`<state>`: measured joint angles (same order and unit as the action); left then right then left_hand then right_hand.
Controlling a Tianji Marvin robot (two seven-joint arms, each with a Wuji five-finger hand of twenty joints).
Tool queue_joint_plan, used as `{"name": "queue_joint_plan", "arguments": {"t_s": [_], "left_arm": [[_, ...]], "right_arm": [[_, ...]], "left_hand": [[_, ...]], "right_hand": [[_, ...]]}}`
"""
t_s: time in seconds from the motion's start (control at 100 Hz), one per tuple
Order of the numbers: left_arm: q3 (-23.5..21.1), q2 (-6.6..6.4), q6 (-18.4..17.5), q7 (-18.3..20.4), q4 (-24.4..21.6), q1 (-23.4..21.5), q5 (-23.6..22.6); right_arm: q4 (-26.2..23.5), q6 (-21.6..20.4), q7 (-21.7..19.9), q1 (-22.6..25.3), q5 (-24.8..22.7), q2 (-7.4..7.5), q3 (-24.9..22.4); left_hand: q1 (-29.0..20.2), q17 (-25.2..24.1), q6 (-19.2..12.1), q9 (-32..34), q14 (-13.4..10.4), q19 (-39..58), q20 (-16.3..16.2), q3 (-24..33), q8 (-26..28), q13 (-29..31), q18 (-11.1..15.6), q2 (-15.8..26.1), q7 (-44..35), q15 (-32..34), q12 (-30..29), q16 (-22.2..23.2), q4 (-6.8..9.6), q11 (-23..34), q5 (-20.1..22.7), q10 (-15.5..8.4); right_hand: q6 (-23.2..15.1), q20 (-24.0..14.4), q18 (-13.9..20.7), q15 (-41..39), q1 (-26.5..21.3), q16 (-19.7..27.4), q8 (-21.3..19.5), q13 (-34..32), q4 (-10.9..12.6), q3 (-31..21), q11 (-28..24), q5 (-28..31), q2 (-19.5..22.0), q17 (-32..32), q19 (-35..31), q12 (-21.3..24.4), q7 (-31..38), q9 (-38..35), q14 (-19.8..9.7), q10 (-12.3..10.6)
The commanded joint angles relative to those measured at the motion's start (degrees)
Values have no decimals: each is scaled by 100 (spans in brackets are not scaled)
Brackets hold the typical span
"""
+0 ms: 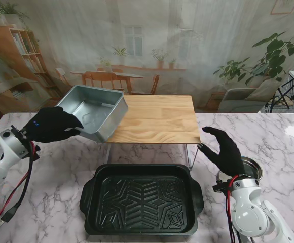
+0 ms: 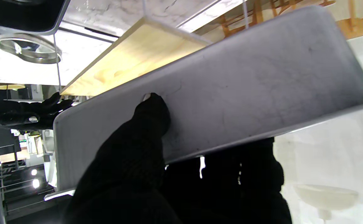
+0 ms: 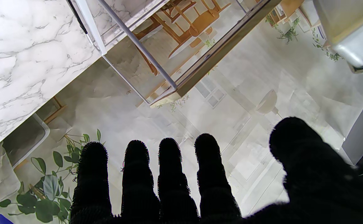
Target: Stack the baking trays onto the shelf
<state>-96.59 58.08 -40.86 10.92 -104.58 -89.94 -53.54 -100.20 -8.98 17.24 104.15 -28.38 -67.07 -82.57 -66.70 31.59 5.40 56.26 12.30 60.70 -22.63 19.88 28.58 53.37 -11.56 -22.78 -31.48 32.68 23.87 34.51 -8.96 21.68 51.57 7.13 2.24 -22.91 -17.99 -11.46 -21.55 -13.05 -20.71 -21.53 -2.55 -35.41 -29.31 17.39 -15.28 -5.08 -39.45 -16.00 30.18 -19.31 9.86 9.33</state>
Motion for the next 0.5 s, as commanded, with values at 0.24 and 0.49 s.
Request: {"name": "queue_joint_plan", "arguments": {"t_s": [0.24, 0.49], "left_arm": [[706, 27, 559, 515, -615, 115, 544], [911, 6, 854, 821, -980, -67, 704]], "right_arm": [[2, -60, 91, 85, 8, -29, -69], [37, -70, 152, 81, -42, -35, -76]], "left_hand": [[-660, 349, -181, 191, 466, 989, -386, 1925, 205, 370, -290, 1068, -296, 626, 83, 191, 620, 33, 894, 198], [-595, 400, -128, 239, 566, 1213, -461, 2128, 256, 435, -380, 996, -300, 840, 89, 209, 629, 59, 914, 255]], "right_hand": [[-145, -71, -17, 182, 156, -7, 8, -12, -117, 59, -103, 63, 123, 68, 120, -54, 38, -77, -84, -26], [-147, -75, -22, 183, 152, -7, 7, -12, -118, 58, -104, 63, 121, 68, 122, -53, 39, -77, -81, -27]]}}
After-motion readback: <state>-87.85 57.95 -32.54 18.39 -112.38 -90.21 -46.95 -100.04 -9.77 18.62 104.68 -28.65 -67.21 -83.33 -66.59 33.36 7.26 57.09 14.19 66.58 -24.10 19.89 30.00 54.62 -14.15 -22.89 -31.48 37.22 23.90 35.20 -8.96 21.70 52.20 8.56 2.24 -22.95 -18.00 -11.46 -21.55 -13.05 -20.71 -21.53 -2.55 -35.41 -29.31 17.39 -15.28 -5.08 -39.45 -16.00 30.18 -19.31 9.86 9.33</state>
